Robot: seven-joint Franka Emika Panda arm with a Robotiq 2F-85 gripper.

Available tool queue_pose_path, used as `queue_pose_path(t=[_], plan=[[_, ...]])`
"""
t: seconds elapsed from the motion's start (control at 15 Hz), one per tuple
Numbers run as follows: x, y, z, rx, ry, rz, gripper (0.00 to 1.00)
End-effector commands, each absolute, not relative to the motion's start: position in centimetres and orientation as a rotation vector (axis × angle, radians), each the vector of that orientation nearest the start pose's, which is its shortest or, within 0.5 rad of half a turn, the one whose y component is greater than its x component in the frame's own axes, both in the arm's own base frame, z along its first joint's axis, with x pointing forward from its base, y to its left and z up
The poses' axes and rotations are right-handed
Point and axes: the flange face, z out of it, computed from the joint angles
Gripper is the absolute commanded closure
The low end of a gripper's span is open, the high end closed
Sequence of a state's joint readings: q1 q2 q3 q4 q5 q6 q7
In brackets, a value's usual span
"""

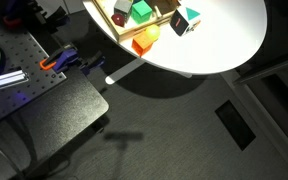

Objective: Pick up the block with the number six on it from the tray and put it on the table

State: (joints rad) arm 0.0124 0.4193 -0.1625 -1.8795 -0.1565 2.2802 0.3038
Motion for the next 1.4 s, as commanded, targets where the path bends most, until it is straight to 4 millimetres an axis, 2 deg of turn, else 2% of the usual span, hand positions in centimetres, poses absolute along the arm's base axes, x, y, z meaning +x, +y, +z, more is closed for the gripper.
queue_pose_path(t=[0.0, 0.2, 0.47, 0.53, 0.6, 0.67, 0.93, 1.2, 1.27, 1.33], plan=[[64.6, -10.3, 30.0, -3.251, 0.605, 0.011, 0.98], [65.9, -11.0, 30.0, -3.249, 0.632, -0.010, 0.98], [67.6, -11.4, 29.1, -3.266, 0.664, -0.049, 0.98], [68.0, -11.5, 28.9, -3.267, 0.680, -0.056, 0.74], [68.2, -11.4, 28.7, -3.265, 0.691, -0.056, 0.73], [68.4, -11.5, 28.6, -3.267, 0.700, -0.065, 0.67], [68.5, -11.3, 28.5, -3.262, 0.713, -0.060, 0.36], [66.9, -10.4, 28.9, -3.239, 0.644, 0.059, 0.05], [66.5, -10.0, 29.1, -3.231, 0.626, 0.097, 0.00], [66.0, -9.7, 29.2, -3.223, 0.603, 0.133, 0.00]])
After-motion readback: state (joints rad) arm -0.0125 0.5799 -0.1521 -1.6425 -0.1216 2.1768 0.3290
